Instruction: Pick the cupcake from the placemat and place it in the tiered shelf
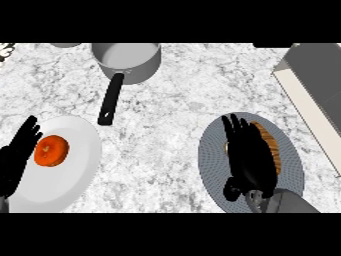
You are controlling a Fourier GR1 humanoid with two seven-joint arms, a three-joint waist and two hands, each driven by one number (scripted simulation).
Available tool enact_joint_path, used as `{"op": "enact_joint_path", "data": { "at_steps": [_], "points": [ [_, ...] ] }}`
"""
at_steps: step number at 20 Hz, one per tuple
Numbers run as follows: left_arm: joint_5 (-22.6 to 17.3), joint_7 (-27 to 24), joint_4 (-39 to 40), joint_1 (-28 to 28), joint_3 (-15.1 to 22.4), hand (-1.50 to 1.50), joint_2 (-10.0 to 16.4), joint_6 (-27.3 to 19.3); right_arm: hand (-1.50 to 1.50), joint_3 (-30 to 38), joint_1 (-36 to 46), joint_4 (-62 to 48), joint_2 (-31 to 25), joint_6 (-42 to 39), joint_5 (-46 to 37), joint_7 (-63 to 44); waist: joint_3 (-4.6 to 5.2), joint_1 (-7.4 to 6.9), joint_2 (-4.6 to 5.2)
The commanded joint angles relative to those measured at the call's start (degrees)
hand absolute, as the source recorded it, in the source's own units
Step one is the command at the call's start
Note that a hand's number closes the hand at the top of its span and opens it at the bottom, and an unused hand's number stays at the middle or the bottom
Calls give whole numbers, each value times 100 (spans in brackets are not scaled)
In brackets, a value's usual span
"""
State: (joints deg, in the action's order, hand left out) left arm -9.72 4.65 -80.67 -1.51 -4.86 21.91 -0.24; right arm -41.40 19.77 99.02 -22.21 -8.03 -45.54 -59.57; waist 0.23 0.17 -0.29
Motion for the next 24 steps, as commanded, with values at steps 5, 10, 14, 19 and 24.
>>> {"op": "enact_joint_path", "data": {
  "at_steps": [5,10,14,19,24],
  "points": [
    [57,-174,240,77,-36,0,-85,132,-150,177,226,-186,183,-1371,110,-660,-18,-8,25],
    [169,-294,317,79,-100,0,-71,169,-150,524,672,-380,459,-1947,181,-635,-18,-32,27],
    [196,5,101,194,-119,0,-155,73,-150,756,381,-794,309,-1599,-178,-77,-22,-26,29],
    [370,-431,621,281,-192,0,-367,116,-150,848,214,-1076,655,-1533,-657,265,-21,-23,31],
    [443,46,-63,118,-139,0,-447,143,-150,1052,319,-1814,1066,-1188,-1192,752,-23,-46,31]
  ]
}}
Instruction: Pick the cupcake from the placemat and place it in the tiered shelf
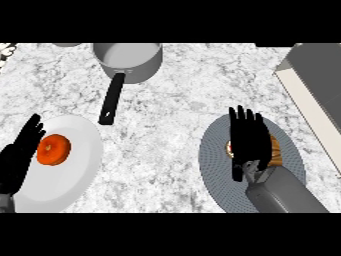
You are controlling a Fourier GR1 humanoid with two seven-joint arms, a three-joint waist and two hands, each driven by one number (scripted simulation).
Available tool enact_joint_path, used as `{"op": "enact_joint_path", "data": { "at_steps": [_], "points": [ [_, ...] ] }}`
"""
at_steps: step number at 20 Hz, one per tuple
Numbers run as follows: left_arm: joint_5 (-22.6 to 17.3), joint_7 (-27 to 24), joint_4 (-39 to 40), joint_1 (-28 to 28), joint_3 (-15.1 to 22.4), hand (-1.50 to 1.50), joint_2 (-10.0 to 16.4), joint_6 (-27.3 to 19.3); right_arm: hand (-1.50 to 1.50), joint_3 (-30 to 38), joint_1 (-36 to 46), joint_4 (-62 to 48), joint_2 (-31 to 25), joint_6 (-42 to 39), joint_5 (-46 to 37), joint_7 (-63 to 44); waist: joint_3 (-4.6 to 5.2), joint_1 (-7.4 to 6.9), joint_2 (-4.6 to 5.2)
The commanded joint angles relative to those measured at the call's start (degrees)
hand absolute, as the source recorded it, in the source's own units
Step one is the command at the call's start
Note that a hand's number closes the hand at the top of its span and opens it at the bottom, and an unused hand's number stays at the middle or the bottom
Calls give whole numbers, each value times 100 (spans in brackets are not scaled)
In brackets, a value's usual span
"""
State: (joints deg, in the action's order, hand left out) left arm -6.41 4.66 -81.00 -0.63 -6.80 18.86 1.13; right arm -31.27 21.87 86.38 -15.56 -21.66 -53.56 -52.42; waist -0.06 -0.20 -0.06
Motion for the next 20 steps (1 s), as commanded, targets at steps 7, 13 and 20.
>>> {"op": "enact_joint_path", "data": {
  "at_steps": [7,13,20],
  "points": [
    [104,377,-201,100,-225,0,-72,207,-150,401,-332,-604,462,260,-742,587,6,6,4],
    [155,332,-588,-279,-287,0,-94,327,150,869,-505,-1037,347,635,-635,1343,4,-8,3],
    [56,71,-64,-100,-493,0,-103,598,150,750,-398,-1441,355,727,-1251,1689,6,-6,4]
  ]
}}
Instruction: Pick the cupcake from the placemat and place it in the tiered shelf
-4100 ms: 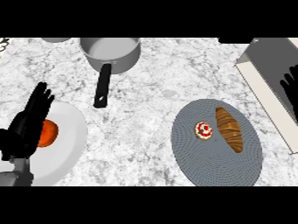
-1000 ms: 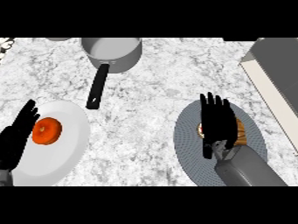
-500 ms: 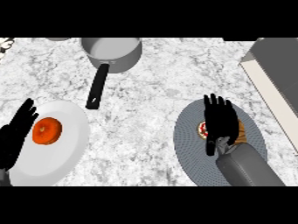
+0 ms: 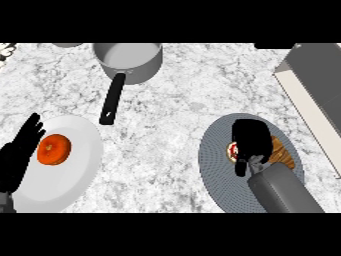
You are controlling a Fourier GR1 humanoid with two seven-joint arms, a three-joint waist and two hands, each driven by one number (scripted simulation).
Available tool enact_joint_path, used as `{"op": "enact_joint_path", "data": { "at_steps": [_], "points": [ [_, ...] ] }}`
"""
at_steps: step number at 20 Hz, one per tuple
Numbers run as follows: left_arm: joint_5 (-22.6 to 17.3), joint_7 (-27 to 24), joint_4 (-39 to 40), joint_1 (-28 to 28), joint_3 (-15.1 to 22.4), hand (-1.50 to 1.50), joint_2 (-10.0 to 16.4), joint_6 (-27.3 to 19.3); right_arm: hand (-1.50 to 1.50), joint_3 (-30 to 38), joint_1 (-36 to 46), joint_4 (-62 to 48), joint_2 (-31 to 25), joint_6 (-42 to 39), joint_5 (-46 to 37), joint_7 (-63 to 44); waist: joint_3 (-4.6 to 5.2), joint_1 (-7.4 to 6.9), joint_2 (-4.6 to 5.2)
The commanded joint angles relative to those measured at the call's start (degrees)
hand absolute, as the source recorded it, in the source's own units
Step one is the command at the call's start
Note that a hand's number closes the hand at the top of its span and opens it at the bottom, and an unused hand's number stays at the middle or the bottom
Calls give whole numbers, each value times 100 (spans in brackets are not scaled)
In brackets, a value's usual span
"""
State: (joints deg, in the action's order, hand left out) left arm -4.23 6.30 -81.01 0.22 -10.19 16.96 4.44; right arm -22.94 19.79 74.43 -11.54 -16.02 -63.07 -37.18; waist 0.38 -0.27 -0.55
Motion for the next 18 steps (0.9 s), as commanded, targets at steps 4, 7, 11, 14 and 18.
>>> {"op": "enact_joint_path", "data": {
  "at_steps": [4,7,11,14,18],
  "points": [
    [30,-249,148,-111,-185,0,49,203,150,125,130,-303,-112,315,-558,399,-38,5,57],
    [77,317,-563,-254,-34,0,-103,-13,150,-283,-427,910,151,308,-790,-108,-39,28,38],
    [72,-97,89,-78,-263,0,59,157,150,-21,-595,1924,-354,11,-699,160,-36,78,35],
    [168,-66,-1,-40,-65,0,-119,40,150,1180,432,874,482,227,-776,-1484,-37,33,59],
    [132,-55,-57,-9,-66,0,-63,119,150,2353,1082,401,738,800,-986,-2973,-39,-69,109]
  ]
}}
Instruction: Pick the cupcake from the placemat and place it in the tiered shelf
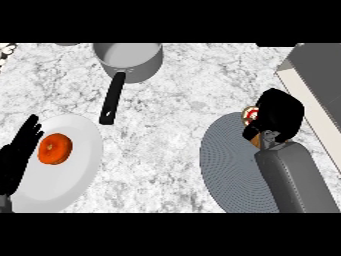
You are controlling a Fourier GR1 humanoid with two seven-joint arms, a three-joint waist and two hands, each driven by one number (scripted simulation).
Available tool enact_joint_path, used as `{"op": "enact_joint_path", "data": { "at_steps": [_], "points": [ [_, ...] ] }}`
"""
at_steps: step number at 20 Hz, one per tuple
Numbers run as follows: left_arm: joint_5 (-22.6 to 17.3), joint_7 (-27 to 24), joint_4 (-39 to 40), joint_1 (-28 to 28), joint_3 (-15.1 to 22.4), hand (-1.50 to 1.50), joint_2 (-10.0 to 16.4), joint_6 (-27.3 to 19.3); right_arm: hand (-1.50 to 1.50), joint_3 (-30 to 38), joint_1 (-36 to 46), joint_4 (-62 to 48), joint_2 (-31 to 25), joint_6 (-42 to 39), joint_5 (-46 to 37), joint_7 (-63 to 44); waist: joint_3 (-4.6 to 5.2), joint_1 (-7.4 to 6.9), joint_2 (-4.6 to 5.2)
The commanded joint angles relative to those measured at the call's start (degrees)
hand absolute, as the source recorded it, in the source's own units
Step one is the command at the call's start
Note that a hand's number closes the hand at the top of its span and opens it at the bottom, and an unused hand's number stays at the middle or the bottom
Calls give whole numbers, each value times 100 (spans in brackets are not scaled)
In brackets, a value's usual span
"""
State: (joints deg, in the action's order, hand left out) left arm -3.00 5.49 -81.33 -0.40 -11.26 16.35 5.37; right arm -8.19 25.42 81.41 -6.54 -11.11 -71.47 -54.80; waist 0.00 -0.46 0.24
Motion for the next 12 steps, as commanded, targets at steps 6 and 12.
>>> {"op": "enact_joint_path", "data": {
  "at_steps": [6,12],
  "points": [
    [53,156,-54,193,26,0,25,-40,150,1364,1767,-392,510,551,-726,-1988,2,-63,-12],
    [39,237,-129,0,88,0,-92,-41,150,1270,2314,546,648,759,-971,-2549,2,-37,-67]
  ]
}}
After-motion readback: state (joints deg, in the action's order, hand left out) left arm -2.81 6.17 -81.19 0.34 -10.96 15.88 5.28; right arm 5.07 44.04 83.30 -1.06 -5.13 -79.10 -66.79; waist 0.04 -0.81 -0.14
